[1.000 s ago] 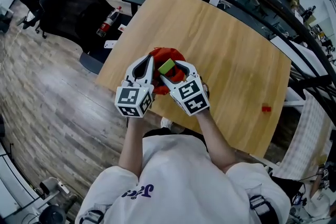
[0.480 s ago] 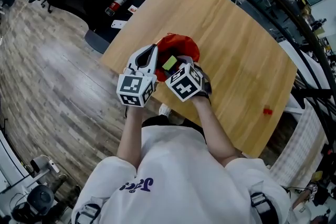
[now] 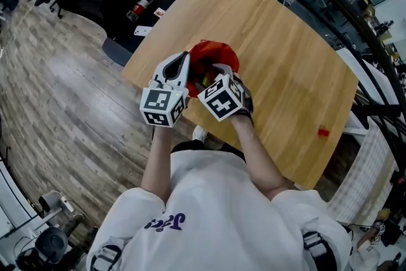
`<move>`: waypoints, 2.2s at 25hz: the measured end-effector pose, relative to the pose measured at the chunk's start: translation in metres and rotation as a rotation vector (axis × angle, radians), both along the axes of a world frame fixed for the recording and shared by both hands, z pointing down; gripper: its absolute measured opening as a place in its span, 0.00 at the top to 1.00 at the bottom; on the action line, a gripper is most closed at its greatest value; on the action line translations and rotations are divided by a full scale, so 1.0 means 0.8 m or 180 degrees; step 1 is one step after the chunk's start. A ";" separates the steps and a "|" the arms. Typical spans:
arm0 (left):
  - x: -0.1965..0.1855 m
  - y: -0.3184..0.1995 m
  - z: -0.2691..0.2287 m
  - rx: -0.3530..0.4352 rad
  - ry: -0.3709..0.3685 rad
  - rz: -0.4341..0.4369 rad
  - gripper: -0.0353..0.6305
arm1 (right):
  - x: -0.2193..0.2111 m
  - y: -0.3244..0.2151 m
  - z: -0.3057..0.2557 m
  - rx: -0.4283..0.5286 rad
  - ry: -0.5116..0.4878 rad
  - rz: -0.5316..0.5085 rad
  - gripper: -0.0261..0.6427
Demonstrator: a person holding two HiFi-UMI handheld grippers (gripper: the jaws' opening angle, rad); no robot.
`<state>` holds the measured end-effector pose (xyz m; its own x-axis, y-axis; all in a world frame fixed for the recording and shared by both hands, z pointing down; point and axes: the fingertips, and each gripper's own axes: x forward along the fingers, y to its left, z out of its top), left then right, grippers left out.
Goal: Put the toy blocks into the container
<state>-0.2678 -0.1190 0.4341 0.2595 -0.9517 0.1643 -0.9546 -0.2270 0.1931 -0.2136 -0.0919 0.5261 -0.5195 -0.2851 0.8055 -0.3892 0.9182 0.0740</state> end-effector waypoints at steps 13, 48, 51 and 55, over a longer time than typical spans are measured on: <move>0.123 -0.023 -0.018 0.0107 -0.0072 0.0670 0.93 | 0.125 -0.038 -0.068 0.0557 -0.0764 0.1012 0.56; 0.749 0.053 0.089 -0.0114 -0.0193 0.3810 0.93 | 0.771 0.109 0.047 0.0770 -0.0306 0.4022 0.57; 0.775 0.050 0.113 -0.0207 -0.0267 0.3891 0.93 | 0.803 0.106 0.087 0.0565 -0.0213 0.4094 0.57; 0.797 0.043 0.148 -0.0315 -0.0352 0.3987 0.93 | 0.829 0.091 0.140 0.0325 -0.0209 0.4172 0.57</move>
